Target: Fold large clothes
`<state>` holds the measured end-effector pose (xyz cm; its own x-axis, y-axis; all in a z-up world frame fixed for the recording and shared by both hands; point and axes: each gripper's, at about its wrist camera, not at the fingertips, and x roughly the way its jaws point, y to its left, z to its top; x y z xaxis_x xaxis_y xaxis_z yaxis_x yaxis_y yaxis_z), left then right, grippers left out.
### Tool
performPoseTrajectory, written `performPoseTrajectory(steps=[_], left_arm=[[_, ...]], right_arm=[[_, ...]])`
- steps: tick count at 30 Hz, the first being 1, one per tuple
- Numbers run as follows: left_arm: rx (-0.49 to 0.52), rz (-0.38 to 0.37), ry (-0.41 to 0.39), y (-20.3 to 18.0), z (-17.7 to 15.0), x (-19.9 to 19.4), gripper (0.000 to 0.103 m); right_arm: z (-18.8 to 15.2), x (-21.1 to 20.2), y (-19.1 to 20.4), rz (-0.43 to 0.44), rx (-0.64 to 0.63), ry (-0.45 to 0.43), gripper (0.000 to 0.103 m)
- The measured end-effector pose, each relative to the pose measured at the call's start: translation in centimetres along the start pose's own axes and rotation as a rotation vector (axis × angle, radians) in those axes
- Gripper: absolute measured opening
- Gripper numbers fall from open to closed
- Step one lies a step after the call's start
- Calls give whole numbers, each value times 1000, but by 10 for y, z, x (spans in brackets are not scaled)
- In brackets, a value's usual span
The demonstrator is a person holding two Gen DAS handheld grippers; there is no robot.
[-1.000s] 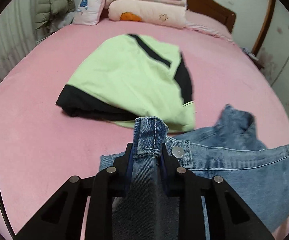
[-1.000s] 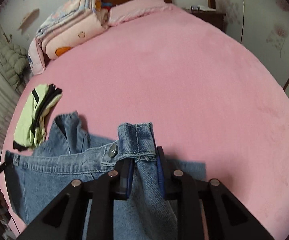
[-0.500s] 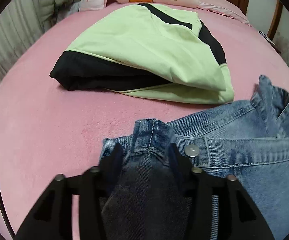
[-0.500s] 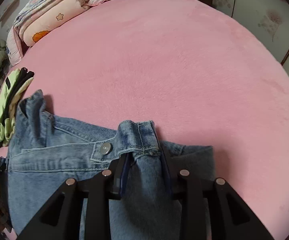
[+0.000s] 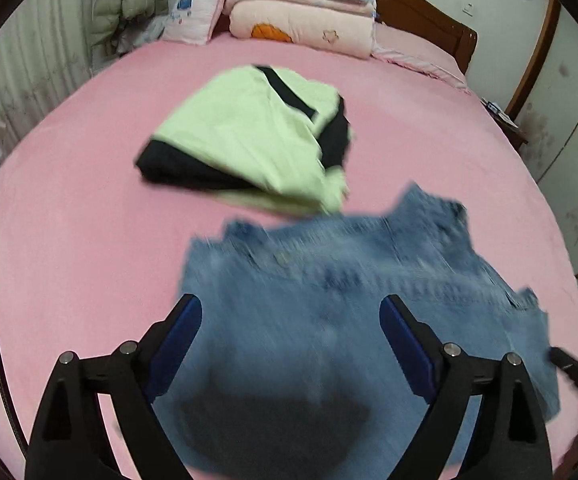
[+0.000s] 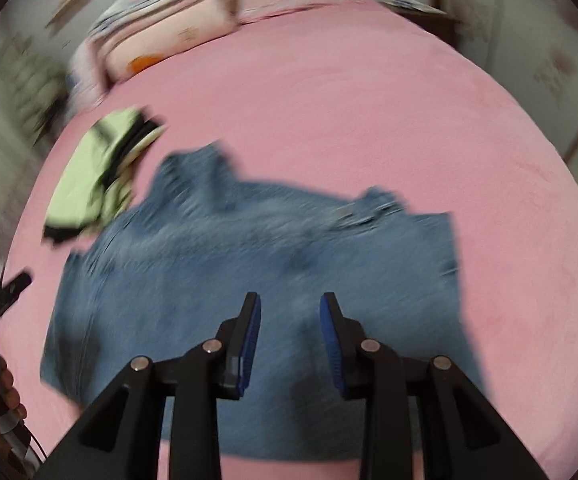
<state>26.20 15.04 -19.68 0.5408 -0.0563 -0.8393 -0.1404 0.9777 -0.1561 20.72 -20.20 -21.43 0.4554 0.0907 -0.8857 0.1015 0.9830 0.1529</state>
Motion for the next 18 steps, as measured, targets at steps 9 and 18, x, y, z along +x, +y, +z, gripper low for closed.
performPoseTrajectory(steps=[9,18], left_arm=[[148,127,118,-41,-85,34,90],[64,164,148,16,-83,53,103]], right_arm=[[-65,32,75,93,-142,52,31],[-66,38,-41,-219,-101,29,16]])
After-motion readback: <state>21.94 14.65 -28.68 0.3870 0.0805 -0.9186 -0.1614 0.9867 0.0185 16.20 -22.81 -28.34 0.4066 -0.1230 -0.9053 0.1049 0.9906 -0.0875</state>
